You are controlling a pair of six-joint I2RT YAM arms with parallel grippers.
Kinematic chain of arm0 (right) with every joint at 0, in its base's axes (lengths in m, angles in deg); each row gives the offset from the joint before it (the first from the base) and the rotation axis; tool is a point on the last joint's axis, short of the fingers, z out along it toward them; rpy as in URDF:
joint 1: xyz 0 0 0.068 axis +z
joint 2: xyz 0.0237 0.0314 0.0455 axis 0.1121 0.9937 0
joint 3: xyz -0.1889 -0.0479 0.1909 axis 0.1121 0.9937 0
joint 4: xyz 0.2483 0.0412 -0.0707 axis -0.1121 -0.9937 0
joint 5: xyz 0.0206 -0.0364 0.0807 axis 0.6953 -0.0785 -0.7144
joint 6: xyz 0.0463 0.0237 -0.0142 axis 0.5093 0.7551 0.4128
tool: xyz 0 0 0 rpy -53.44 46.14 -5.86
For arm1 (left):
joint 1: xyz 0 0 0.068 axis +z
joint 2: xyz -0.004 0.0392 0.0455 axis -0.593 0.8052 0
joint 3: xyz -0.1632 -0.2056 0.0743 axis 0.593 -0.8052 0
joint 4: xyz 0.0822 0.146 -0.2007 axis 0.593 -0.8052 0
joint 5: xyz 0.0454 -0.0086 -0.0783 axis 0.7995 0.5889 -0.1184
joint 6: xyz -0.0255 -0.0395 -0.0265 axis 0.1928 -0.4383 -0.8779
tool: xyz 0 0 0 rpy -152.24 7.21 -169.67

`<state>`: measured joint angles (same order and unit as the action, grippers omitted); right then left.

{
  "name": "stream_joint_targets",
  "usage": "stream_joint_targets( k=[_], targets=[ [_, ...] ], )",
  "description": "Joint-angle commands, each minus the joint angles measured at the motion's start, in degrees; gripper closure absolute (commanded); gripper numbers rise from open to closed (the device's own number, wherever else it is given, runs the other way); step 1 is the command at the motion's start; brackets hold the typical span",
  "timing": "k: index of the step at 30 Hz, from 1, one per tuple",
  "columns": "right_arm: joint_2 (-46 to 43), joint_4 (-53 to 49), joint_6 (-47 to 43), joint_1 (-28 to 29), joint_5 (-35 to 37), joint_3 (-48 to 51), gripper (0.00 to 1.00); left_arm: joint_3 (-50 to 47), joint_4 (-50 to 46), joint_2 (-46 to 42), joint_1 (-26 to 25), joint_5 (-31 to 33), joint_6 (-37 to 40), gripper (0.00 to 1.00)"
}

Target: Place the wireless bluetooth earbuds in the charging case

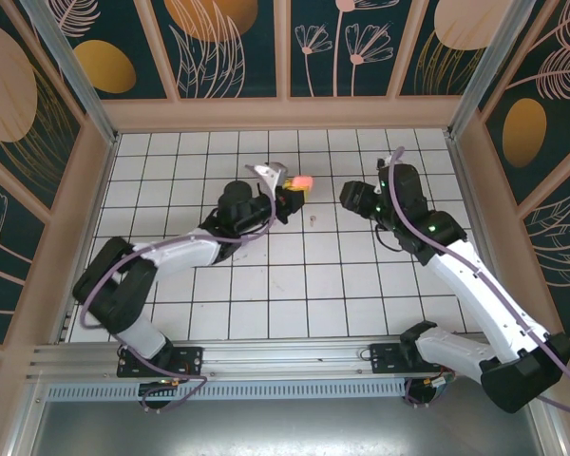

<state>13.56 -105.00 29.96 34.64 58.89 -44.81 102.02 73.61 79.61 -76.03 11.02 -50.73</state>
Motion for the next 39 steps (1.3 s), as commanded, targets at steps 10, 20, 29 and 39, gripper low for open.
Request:
stream_joint_targets(
  k=[10,20,29,39],
  targets=[
    [-8.05,-0.18,2.55,-6.90,1.75,2.97,0.34,21.13,-2.15,26.15,-10.87,1.80,-23.63,1.00],
    [-8.87,-1.04,1.57,-8.07,0.17,2.63,0.34,37.91,-11.76,40.48,-13.07,6.33,-33.28,0.94],
    [-8.91,-0.62,0.91,-8.64,-1.08,1.93,0.34,48.83,-26.66,46.35,-13.29,8.20,-31.46,0.75],
    [-8.86,0.79,1.39,-8.89,-2.30,1.67,0.34,53.10,-38.45,46.26,-13.42,11.08,-26.16,0.55]
  ],
)
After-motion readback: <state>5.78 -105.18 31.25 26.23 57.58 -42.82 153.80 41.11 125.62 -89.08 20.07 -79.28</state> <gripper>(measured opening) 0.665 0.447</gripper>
